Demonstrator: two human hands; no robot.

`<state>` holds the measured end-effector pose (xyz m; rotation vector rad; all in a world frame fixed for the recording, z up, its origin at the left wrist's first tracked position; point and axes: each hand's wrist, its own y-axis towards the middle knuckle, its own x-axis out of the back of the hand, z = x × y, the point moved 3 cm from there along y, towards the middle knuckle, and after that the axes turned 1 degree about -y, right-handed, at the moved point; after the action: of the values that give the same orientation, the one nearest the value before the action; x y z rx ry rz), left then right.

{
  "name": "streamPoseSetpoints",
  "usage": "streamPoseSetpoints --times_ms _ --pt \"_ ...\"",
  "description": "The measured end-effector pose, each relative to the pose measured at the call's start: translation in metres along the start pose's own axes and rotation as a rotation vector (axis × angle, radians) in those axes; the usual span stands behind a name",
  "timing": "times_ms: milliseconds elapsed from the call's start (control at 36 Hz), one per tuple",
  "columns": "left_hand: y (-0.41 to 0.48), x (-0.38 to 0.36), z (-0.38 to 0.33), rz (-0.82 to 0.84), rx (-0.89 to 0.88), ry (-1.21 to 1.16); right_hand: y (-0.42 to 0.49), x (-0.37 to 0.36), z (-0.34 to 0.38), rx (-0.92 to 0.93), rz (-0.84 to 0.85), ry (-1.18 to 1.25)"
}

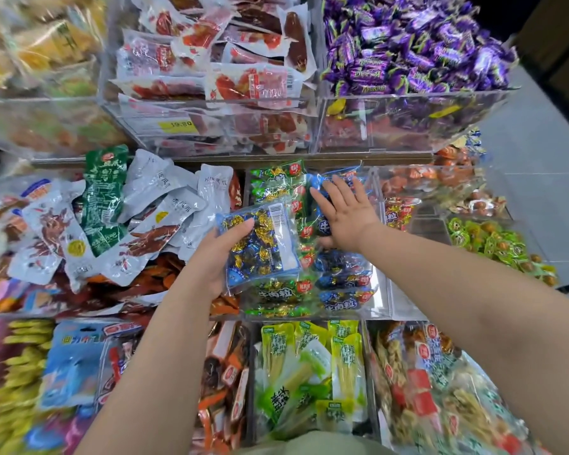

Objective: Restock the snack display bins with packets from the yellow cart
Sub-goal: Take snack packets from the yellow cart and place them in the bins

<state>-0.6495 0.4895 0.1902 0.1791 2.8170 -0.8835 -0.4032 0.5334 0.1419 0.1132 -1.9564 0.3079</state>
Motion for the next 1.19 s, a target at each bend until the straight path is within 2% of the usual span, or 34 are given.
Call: streamPoseSetpoints --times_ms 111,194,222,250,306,333,361,417,444,528,583,639,694,750,833,917,1028,1111,1194 --pt "-0.002 -0.002 -0.003 -0.003 0.011 0.031 -0.019 0.018 -0.005 -0.002 -0.246 0.293" --pt "-0.004 -0.007 -0.004 0.009 0.007 0.071 -0.04 0.038 -0.011 -0.093 -0.489 0.555" --pt "-0.005 -0.01 -0.004 0.027 -0.002 0.087 -0.046 0.043 -0.013 -0.136 -0.514 0.715" --pt "-0.006 -0.014 -0.004 0.044 -0.02 0.105 -0.053 0.049 -0.014 -0.182 -0.489 0.938" --pt "-0.007 -0.022 -0.004 0.055 -0.051 0.153 -0.065 0.067 -0.008 -0.267 -0.302 1.435" --pt "-0.007 -0.026 -0.003 0.064 -0.06 0.179 -0.07 0.073 -0.003 -0.269 -0.196 1.577" --pt "-0.007 -0.032 -0.003 0.081 -0.063 0.197 -0.074 0.079 0.002 -0.236 -0.106 1.604" --pt "-0.006 -0.04 -0.002 0.11 -0.062 0.208 -0.081 0.083 0.012 -0.201 0.036 1.546" --pt "-0.005 -0.043 -0.002 0.103 -0.061 0.207 -0.085 0.085 0.015 -0.212 0.05 1.528" --pt "-0.005 -0.048 -0.002 0.039 -0.051 0.246 -0.094 0.083 0.011 -0.263 -0.039 1.552" --pt "-0.005 -0.048 -0.001 -0.007 -0.037 0.261 -0.102 0.085 0.003 -0.348 -0.231 1.655" --pt "-0.001 -0.043 0.001 -0.054 -0.006 0.266 -0.112 0.091 -0.006 -0.417 -0.548 1.65" --pt "-0.003 -0.042 0.0 -0.061 0.044 0.243 -0.121 0.102 -0.008 -0.324 -0.814 1.412" --pt "-0.01 -0.046 -0.001 -0.008 0.092 0.176 -0.126 0.112 0.0 -0.143 -0.91 1.087" --pt "-0.02 -0.054 -0.001 0.107 0.084 -0.027 -0.128 0.116 0.023 0.156 -0.939 0.717" --pt "-0.022 -0.059 0.004 0.207 0.105 -0.133 -0.132 0.111 0.044 0.319 -0.951 0.707" --pt "-0.022 -0.064 0.011 0.418 0.146 -0.306 -0.129 0.11 0.049 0.358 -0.886 0.746" --pt "-0.018 -0.062 0.015 0.468 0.15 -0.392 -0.123 0.107 0.048 0.314 -0.825 0.678" --pt "-0.016 -0.062 0.018 0.454 0.131 -0.325 -0.12 0.098 0.051 0.332 -0.716 0.709"
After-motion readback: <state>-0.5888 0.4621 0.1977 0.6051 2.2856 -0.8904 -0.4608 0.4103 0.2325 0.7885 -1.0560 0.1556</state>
